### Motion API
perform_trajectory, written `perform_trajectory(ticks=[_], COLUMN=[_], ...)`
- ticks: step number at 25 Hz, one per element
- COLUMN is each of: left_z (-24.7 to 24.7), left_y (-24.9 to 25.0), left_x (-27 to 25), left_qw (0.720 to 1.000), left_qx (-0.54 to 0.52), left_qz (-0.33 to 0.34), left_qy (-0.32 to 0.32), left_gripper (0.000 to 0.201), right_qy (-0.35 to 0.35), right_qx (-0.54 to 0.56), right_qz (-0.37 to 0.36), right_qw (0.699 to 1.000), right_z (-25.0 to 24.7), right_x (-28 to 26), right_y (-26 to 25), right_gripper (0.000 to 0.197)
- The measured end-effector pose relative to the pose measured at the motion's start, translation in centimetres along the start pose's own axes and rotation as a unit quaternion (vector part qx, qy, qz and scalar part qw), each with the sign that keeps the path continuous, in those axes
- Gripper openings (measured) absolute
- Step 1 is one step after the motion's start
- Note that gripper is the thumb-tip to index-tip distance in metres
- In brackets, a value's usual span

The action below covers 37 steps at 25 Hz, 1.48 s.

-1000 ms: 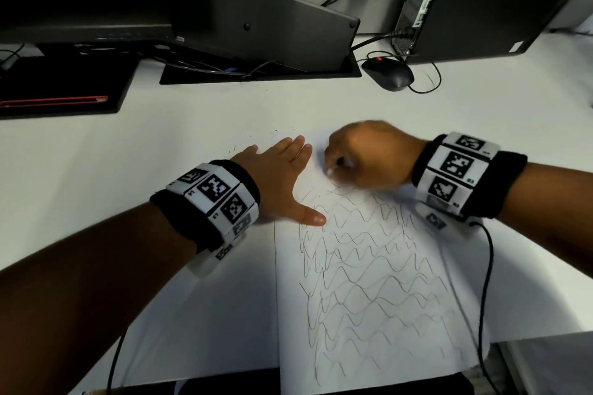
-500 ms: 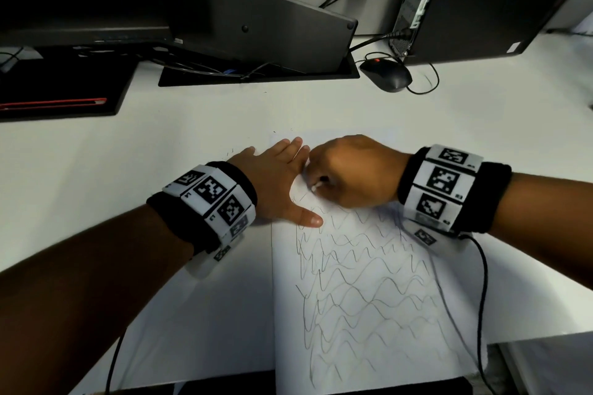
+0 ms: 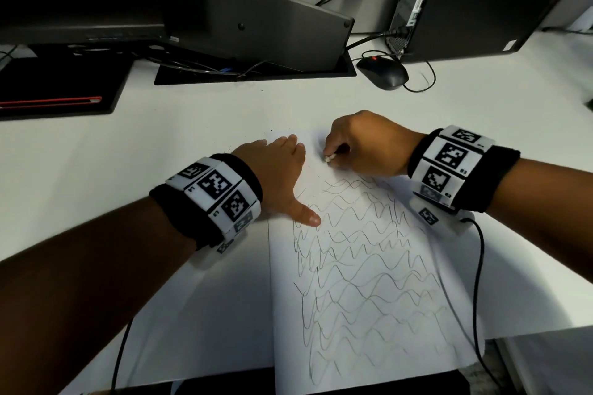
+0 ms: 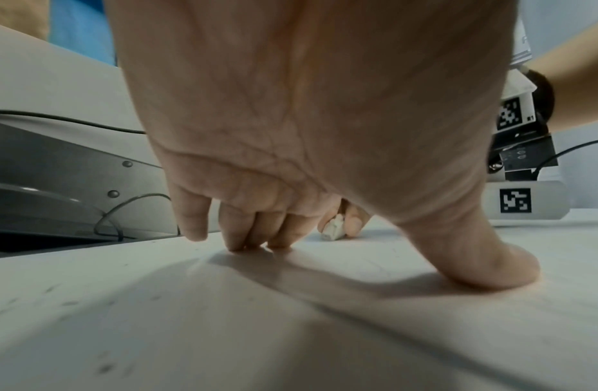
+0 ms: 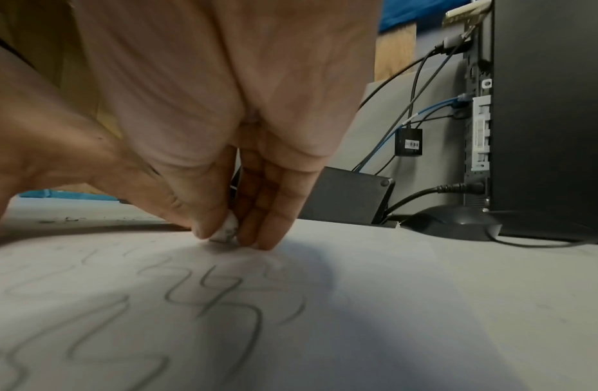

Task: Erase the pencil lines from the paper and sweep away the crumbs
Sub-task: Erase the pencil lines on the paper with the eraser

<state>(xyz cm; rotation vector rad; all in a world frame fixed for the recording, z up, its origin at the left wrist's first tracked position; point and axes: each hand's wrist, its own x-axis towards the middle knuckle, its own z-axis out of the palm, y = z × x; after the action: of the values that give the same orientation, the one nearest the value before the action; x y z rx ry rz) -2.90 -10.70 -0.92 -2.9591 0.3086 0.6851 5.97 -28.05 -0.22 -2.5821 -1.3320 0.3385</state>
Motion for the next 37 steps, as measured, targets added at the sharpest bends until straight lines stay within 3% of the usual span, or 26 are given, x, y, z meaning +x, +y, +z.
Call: perform_trajectory(ticks=[5, 10, 14, 18, 22, 25, 27, 29, 31, 34, 37], left_z=[0.1, -0.1, 0.1, 0.1, 0.1, -0.1, -0.2, -0.2, 0.0, 0.0, 0.0], left_y=[1.4, 1.4, 1.5, 1.3, 1.3, 1.4, 1.5, 1.5, 1.4, 1.3, 1.5], left_x=[0.8, 0.9, 1.0, 0.9, 0.9, 0.7, 0.6, 0.7, 0.8, 0.7, 0.6], left_qw=[0.998, 0.998, 0.998, 0.997, 0.998, 0.998, 0.998, 0.998, 0.998, 0.998, 0.998], left_qx=[-0.045, -0.043, -0.047, -0.05, -0.052, -0.048, -0.044, -0.044, -0.047, -0.047, -0.042], left_qz=[0.033, 0.043, 0.038, 0.051, 0.042, 0.043, 0.039, 0.036, 0.035, 0.038, 0.036], left_qy=[0.017, -0.001, 0.01, 0.003, 0.009, -0.005, -0.007, 0.001, 0.001, -0.007, -0.002], left_gripper=[0.122, 0.107, 0.121, 0.11, 0.121, 0.119, 0.12, 0.123, 0.123, 0.123, 0.123], right_qy=[0.003, -0.061, -0.026, -0.052, -0.014, -0.048, -0.062, -0.031, -0.019, -0.058, -0.009], right_qx=[-0.007, -0.053, -0.092, -0.09, -0.117, -0.108, -0.099, -0.103, -0.119, -0.112, -0.123], right_qz=[0.0, -0.121, -0.053, -0.112, -0.063, -0.116, -0.095, -0.056, -0.075, -0.095, -0.044], right_qw=[1.0, 0.989, 0.994, 0.988, 0.991, 0.986, 0.989, 0.993, 0.99, 0.987, 0.991], right_z=[-0.1, 0.9, -0.2, 1.0, -0.3, 0.7, 0.2, -0.6, -0.1, 0.5, -0.2], right_x=[0.1, -1.9, -1.2, -2.1, -1.5, -2.1, -2.3, -2.0, -2.2, -2.8, -2.3], right_y=[-0.2, -1.7, -0.6, -1.8, -1.2, -2.0, -1.7, -1.2, -1.5, -2.2, -1.4], right_gripper=[0.015, 0.014, 0.019, 0.016, 0.019, 0.018, 0.018, 0.02, 0.021, 0.021, 0.02])
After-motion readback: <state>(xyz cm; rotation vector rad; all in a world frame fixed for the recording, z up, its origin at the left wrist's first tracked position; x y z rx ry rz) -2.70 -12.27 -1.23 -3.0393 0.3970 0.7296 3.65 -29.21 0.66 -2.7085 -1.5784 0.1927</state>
